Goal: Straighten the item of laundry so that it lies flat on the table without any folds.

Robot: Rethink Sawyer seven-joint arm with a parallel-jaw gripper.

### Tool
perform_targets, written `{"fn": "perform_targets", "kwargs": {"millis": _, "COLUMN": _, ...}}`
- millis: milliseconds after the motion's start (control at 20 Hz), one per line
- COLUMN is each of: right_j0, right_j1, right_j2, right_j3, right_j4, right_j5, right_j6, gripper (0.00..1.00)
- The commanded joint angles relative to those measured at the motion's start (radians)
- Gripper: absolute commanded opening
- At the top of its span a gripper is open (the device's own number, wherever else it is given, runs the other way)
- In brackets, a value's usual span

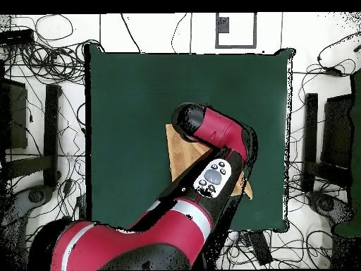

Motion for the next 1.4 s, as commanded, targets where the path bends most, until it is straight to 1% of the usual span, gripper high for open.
{"fn": "perform_targets", "kwargs": {"millis": 50, "right_j0": 0.041, "right_j1": 0.042, "right_j2": 0.092, "right_j3": -0.028, "right_j4": 0.056, "right_j5": 0.02, "right_j6": 0.324, "gripper": 1.0}}
{"fn": "perform_targets", "kwargs": {"millis": 850, "right_j0": 0.06, "right_j1": 0.063, "right_j2": 0.075, "right_j3": -0.053, "right_j4": 0.072, "right_j5": 0.041, "right_j6": 0.354, "gripper": 1.0}}
{"fn": "perform_targets", "kwargs": {"millis": 1150, "right_j0": 0.063, "right_j1": 0.077, "right_j2": 0.057, "right_j3": -0.087, "right_j4": 0.084, "right_j5": 0.068, "right_j6": 0.378, "gripper": 1.0}}
{"fn": "perform_targets", "kwargs": {"millis": 1400, "right_j0": 0.062, "right_j1": 0.079, "right_j2": 0.052, "right_j3": -0.093, "right_j4": 0.083, "right_j5": 0.076, "right_j6": 0.385, "gripper": 1.0}}
